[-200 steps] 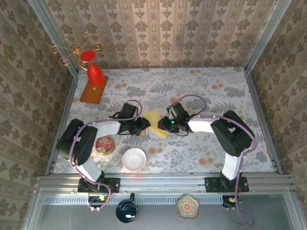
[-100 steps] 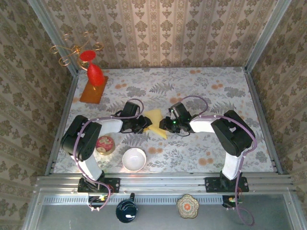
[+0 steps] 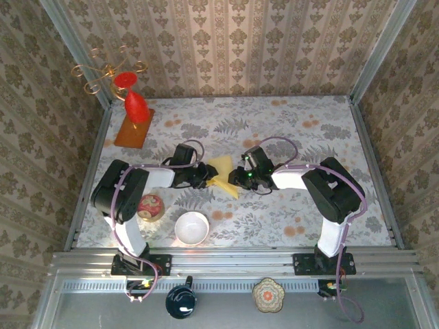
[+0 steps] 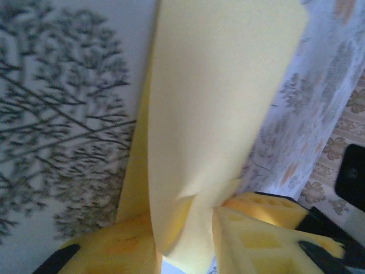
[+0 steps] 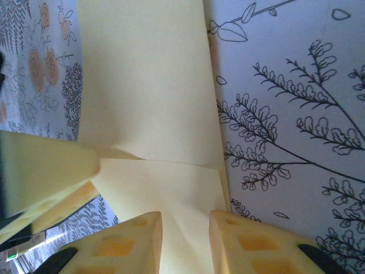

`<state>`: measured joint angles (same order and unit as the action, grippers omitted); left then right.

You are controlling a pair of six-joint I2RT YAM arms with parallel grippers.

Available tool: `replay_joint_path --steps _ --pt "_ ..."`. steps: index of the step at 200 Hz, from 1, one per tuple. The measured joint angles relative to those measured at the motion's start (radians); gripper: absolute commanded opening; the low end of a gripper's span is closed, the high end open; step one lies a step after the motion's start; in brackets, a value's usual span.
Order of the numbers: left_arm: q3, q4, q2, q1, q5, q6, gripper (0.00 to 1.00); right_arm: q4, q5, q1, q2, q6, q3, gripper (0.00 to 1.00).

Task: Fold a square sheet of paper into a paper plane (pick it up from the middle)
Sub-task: Fourth fold the wing at the center of the table.

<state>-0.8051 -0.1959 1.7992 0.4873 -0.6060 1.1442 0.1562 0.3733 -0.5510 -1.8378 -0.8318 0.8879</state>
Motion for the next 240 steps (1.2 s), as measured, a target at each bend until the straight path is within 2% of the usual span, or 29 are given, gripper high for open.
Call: replay_joint_path --steps 70,101,133,171,196,240 --pt "-0.030 0.000 0.044 -0.025 -0.075 -0.006 0.16 0.002 0.005 0.003 -0.002 0.018 0.000 0.32" --pt "-0.038 0.008 0.058 -0.024 -0.083 -0.019 0.06 0.002 0.016 0.004 -0.001 0.034 0.002 0.38" --pt "-0.050 0.043 0.055 -0.023 -0.074 -0.031 0.05 -0.035 -0.010 0.006 0.035 0.103 0.003 0.45" --pt "-0.074 0.130 -0.006 -0.009 0.002 -0.045 0.05 -0.108 -0.186 -0.030 0.196 0.260 -0.008 0.49" --pt "-0.114 0.180 -0.048 0.019 0.061 -0.045 0.05 -0.122 -0.342 -0.127 0.270 0.365 -0.029 0.50" --pt "-0.166 0.231 -0.052 0.055 0.133 -0.045 0.04 -0.127 -0.547 -0.285 0.275 0.483 -0.066 0.47"
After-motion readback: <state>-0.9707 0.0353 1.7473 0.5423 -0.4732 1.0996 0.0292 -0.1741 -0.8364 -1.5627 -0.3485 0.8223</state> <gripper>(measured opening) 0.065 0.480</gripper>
